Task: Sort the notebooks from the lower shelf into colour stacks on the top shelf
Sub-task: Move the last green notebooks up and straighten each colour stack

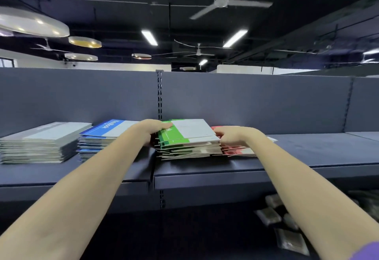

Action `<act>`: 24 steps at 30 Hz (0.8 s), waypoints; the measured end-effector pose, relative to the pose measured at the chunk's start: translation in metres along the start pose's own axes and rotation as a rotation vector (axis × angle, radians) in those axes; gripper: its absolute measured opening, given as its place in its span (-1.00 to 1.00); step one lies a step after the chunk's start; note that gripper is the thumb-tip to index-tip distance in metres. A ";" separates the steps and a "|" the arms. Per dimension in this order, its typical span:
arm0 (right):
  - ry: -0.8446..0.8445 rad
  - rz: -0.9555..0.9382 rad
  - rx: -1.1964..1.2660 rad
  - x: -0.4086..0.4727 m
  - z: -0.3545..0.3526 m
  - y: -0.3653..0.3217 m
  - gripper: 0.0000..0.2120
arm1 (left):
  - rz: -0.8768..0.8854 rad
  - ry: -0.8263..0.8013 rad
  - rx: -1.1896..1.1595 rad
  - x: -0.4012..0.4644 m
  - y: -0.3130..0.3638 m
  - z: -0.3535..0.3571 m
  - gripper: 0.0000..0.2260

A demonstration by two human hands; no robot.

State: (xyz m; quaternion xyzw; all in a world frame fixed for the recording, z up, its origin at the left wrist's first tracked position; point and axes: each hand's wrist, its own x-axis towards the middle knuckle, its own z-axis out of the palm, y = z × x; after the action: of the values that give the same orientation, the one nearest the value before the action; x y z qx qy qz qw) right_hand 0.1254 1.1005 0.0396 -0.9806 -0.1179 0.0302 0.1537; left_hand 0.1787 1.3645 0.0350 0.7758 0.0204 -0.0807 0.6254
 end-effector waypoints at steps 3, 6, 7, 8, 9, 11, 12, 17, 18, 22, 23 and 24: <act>-0.082 -0.025 0.113 -0.005 -0.004 0.003 -0.35 | -0.028 0.021 0.154 0.003 0.011 0.002 -0.86; -0.163 -0.045 0.169 -0.006 -0.006 0.010 -0.32 | -0.018 0.047 0.240 0.013 0.010 0.007 -0.81; -0.170 -0.052 0.122 -0.010 -0.006 0.006 -0.34 | 0.003 0.053 0.271 0.014 0.009 0.010 -0.77; -0.146 -0.052 0.067 -0.014 -0.005 0.002 -0.37 | 0.032 0.056 0.297 0.014 0.008 0.013 -0.73; -0.095 -0.064 0.032 -0.014 -0.003 0.002 -0.37 | 0.061 0.070 0.314 0.010 0.007 0.015 -0.72; 0.008 -0.086 0.009 -0.013 0.004 0.006 -0.35 | 0.095 0.112 0.322 0.001 0.007 0.020 -0.72; 0.060 -0.100 -0.015 -0.013 0.008 0.007 -0.36 | 0.104 0.134 0.337 -0.001 0.007 0.020 -0.70; 0.231 -0.137 -0.120 -0.009 0.028 0.015 -0.63 | 0.115 0.171 0.402 -0.003 0.006 0.019 -0.59; 0.204 -0.115 -0.112 -0.007 0.031 0.018 -0.63 | 0.114 0.174 0.408 -0.003 0.006 0.019 -0.57; 0.165 -0.061 -0.152 -0.007 0.031 0.019 -0.56 | 0.113 0.174 0.406 -0.010 0.006 0.022 -0.55; 0.164 -0.054 -0.159 -0.010 0.030 0.018 -0.53 | 0.112 0.177 0.408 -0.012 0.007 0.023 -0.56; 0.167 -0.037 -0.168 -0.011 0.028 0.019 -0.50 | 0.110 0.185 0.415 -0.013 0.008 0.023 -0.58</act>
State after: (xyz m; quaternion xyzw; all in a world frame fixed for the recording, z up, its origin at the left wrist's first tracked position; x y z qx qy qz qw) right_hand 0.1165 1.0888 0.0070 -0.9868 -0.1249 -0.0644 0.0807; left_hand 0.1646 1.3411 0.0397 0.8919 0.0183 0.0224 0.4514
